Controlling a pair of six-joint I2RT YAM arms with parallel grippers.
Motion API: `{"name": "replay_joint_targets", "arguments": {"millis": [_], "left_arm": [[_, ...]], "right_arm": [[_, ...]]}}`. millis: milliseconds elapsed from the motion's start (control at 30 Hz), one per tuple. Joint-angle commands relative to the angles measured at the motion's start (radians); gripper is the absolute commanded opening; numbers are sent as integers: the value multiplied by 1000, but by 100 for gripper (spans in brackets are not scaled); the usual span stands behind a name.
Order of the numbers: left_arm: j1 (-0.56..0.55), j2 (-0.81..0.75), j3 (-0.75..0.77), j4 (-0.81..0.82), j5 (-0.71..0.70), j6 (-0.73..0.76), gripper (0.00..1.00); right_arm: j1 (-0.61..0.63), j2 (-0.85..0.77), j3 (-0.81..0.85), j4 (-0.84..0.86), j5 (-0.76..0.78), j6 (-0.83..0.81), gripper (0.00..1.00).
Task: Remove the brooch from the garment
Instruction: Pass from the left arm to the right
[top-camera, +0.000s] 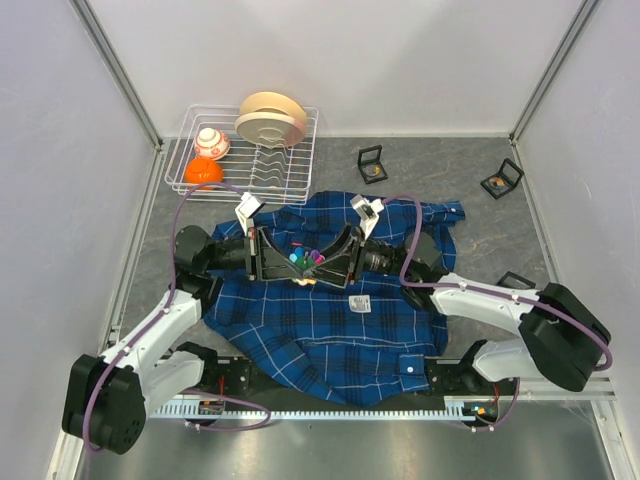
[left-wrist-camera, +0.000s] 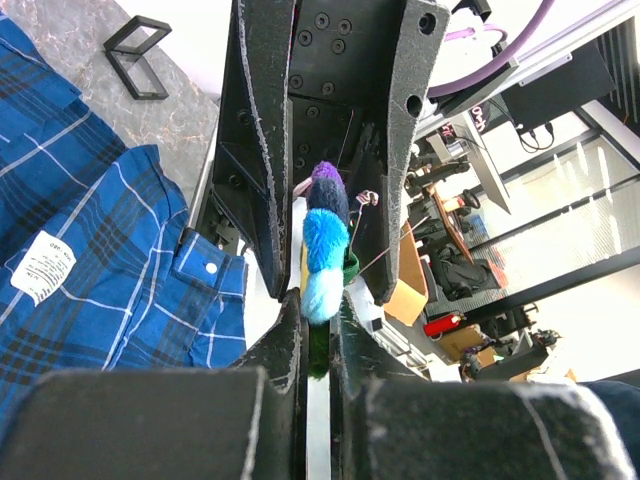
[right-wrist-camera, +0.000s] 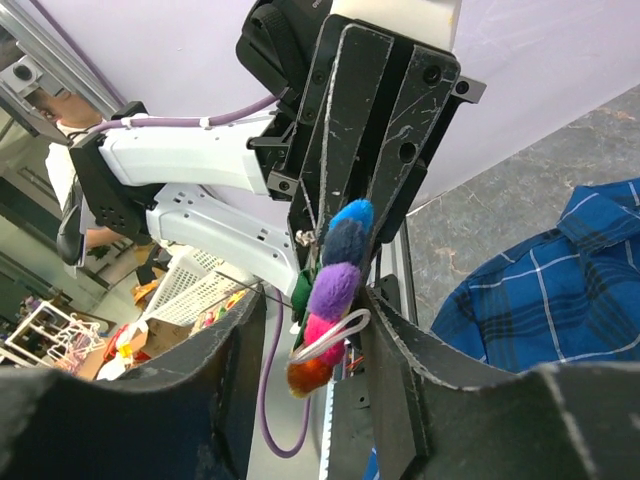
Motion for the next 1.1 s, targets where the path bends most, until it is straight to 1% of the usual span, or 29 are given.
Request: {"name": "replay_joint_targets", "arguments": {"millis": [0,67,333,467,533,600,667,700,733,800,833,900,933,1033,1067], "left_arm": [[-5,-18,-19,37,16,-19,2],[-8,-23,-24,37,17,-17,2],[-9,-29,-31,21,22,-2,2],[-8,-34,-16,-27,19,22,2],[-9,-31,-7,-50,13,32,2],[-8,-26,19,-172,-9,50,2],[-8,-23,44,-289,-21,102,2],[-8,-26,64,-388,-39,119,2],[-5,-23,74,-435,-47,154,2],[-1,-17,99,-528,-52,170,2],[0,-11,101,-539,-50,167,2],[3,-14,108,-556,-56,156,2],[6,-15,113,-593,-63,157,2],[8,-15,133,-645,-78,154,2],[9,-14,140,-653,-84,153,2]], "right_arm": [[8,24,44,118,17,45,49],[8,35,50,117,19,46,47],[10,69,66,157,14,97,38],[10,67,44,163,16,101,38],[10,59,32,151,20,97,42],[10,47,23,151,28,95,51],[8,23,12,129,42,94,55],[2,15,6,118,63,95,61],[-1,3,-8,111,76,101,64],[-21,-8,-16,94,98,127,65],[-31,-19,-19,44,108,134,65],[-63,-37,-31,11,129,169,66],[-74,-59,-39,-74,158,173,66],[-82,-85,-34,-141,143,161,66],[-79,-88,-36,-139,136,160,66]]}}
